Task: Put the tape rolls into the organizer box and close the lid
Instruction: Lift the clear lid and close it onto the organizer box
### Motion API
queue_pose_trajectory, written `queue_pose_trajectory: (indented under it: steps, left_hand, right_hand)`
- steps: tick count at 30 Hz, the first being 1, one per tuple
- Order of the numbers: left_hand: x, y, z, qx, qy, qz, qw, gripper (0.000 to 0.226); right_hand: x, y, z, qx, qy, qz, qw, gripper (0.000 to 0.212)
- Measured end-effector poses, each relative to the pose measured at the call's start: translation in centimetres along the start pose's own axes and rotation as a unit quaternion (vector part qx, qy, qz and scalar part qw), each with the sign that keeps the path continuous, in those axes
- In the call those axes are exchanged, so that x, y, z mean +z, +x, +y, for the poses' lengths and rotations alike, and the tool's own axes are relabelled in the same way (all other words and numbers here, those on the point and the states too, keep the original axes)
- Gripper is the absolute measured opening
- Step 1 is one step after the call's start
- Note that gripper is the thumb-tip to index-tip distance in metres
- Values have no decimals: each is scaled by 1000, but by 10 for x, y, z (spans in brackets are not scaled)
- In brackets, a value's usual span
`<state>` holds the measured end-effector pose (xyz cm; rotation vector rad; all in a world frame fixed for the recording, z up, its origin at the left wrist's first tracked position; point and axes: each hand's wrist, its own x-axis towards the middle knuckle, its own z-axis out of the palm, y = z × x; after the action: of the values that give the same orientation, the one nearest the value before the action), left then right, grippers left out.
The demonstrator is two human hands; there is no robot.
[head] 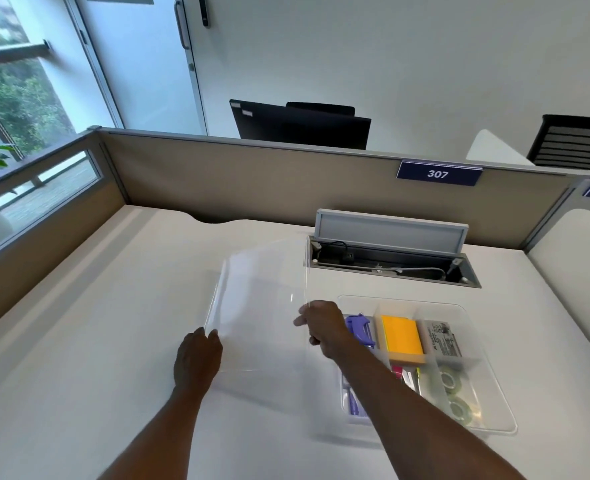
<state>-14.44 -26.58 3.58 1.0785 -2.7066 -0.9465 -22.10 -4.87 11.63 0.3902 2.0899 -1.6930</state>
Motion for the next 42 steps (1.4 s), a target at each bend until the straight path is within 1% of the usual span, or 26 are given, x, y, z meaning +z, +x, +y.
queue_pose_trajectory:
  steps: [3, 7, 10, 11, 12, 14, 15, 17, 19, 23, 26, 27, 28, 30, 32, 34, 35, 36, 37, 38, 40, 42]
  left_hand:
    - [2, -1, 18, -3, -40, 3, 999, 36]
    - [9, -5, 44, -25, -108, 13, 994, 46]
    - [12, -7, 65, -18, -160, -25, 987, 43]
    - [13, -10, 74, -6, -206, -46, 977, 42]
    - [13, -15, 84, 7, -268, -72, 961, 41]
    - [15, -24, 105, 18, -384, -132, 914, 34]
    - [16, -27, 115, 21, -419, -157, 894, 29]
    - [17, -34, 136, 38, -453, -187, 871, 12]
    - [15, -41, 156, 57, -467, -199, 860, 2]
    - [-1, -54, 195, 128, -476, -196, 847, 14]
    - [-16, -68, 226, 198, -458, -178, 848, 11]
    - [-20, -71, 237, 217, -447, -161, 853, 13]
    - [-22, -75, 247, 231, -438, -139, 858, 14]
    - [-22, -79, 264, 277, -399, -80, 870, 11]
    - [-21, -86, 277, 357, -315, 0, 879, 9]
    - [-19, -95, 282, 414, -226, 62, 880, 15]
    - [-18, -98, 282, 444, -179, 93, 873, 19]
    - [-16, -102, 281, 480, -136, 121, 858, 21]
    - [-14, -107, 279, 519, -96, 140, 838, 23]
    - [-11, -110, 276, 556, -58, 150, 816, 24]
    - [-6, -117, 269, 602, -3, 145, 785, 24]
    - [3, -122, 258, 626, 15, 129, 769, 22]
  right_hand:
    - [-30, 2, -8, -25, -14, -16, 999, 26]
    - [-75, 3, -7, -43, -5, -33, 999, 22]
    - [-113, 3, -5, -56, 5, -28, 998, 15]
    - [-126, 3, -5, -59, 14, -23, 998, 13]
    - [-138, 3, -4, -61, 26, -13, 998, 12]
    - [-159, 4, -4, -64, 54, 16, 996, 12]
    - [-167, 5, -4, -66, 65, 32, 995, 15]
    - [-183, 6, -6, -70, 73, 61, 993, 23]
    - [-199, 7, -10, -65, 80, 72, 992, 30]
    - [-229, 14, -19, -48, 149, 59, 986, 26]
    - [-246, 20, -28, -40, 219, 48, 974, 15]
    - [-251, 21, -31, -40, 234, 38, 971, 21]
    - [-257, 23, -34, -41, 249, 30, 967, 30]
    - [-267, 23, -42, -49, 292, 14, 955, 46]
    - [-276, 21, -50, -64, 358, -9, 932, 58]
    - [-284, 20, -56, -78, 430, -41, 898, 72]
    - [-289, 20, -57, -84, 464, -63, 880, 77]
    - [-295, 20, -57, -90, 492, -89, 861, 81]
    - [-302, 20, -56, -95, 512, -113, 847, 83]
    - [-310, 19, -54, -97, 518, -133, 839, 83]
    - [-323, 17, -46, -96, 492, -156, 851, 74]
    - [-333, 11, -38, -76, 447, -155, 878, 62]
